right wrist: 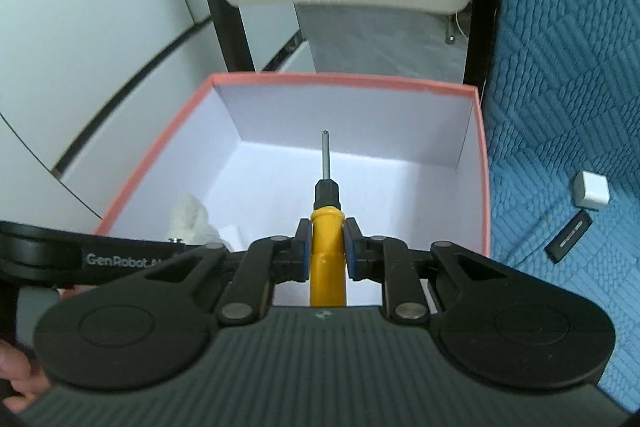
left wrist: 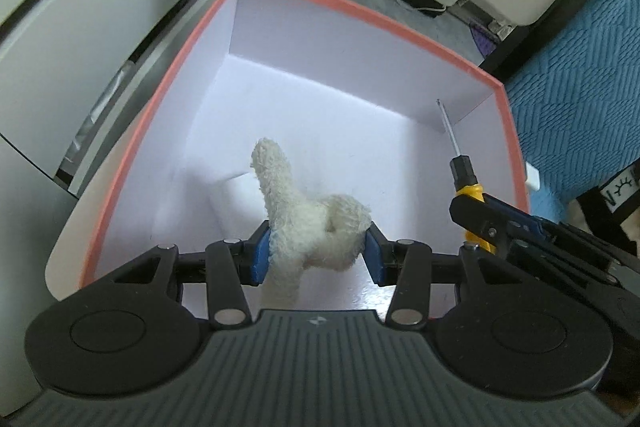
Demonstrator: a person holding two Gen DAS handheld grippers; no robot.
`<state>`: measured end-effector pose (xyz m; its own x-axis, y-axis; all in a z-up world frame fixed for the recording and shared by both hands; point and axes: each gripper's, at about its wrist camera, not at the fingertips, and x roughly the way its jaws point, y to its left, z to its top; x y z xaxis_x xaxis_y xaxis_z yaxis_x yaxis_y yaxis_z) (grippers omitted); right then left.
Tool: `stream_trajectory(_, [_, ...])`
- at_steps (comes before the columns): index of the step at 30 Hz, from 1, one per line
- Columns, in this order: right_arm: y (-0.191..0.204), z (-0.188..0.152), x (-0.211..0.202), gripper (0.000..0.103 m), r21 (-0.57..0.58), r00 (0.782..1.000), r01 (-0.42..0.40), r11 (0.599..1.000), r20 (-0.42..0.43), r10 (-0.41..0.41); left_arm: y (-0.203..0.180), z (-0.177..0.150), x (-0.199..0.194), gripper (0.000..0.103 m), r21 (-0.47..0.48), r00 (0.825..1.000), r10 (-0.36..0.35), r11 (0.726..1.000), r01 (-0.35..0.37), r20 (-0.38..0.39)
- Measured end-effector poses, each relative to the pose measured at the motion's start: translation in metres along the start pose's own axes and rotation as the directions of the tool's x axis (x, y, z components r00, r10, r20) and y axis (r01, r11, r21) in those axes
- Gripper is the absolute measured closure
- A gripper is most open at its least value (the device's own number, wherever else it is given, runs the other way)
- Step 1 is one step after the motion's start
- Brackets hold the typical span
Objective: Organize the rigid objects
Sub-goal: 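Open the left tool to drop the duster while the right tool drops the screwdriver in, then withdraw both open tools from the pink box back over the chair seat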
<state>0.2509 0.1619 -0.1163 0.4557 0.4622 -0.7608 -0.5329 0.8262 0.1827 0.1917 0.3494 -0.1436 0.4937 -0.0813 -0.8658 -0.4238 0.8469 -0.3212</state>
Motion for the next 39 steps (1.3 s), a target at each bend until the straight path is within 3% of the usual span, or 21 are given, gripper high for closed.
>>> stream_trajectory(4, [0.000, -0.004, 0.010, 0.082, 0.001, 1.000, 0.011, 1.000, -0.023, -0.011, 0.006, -0.001, 0.009, 0.050, -0.001, 1.000, -0.002, 1.000, 0.002, 0.000])
stream_trajectory(7, [-0.001, -0.005, 0.011, 0.082, 0.024, 1.000, -0.005, 1.000, -0.023, 0.006, 0.007, -0.001, 0.009, 0.040, -0.003, 1.000, 0.011, 1.000, -0.011, 0.004])
stream_trajectory(13, [-0.003, -0.004, -0.003, 0.080, 0.013, 1.000, -0.010, 1.000, -0.002, 0.010, 0.000, -0.001, -0.006, 0.040, 0.011, 0.999, 0.009, 1.000, -0.009, 0.048])
stream_trajectory(25, [-0.030, -0.004, -0.086, 0.080, 0.035, 0.992, -0.020, 0.999, 0.125, 0.016, -0.058, -0.022, -0.070, 0.040, 0.067, 0.980, -0.042, 0.997, 0.030, 0.192])
stream_trajectory(39, [-0.084, -0.038, -0.176, 0.080, 0.064, 0.974, 0.025, 0.998, 0.223, -0.039, -0.137, -0.079, -0.116, 0.040, 0.163, 0.958, -0.102, 0.985, 0.059, 0.267])
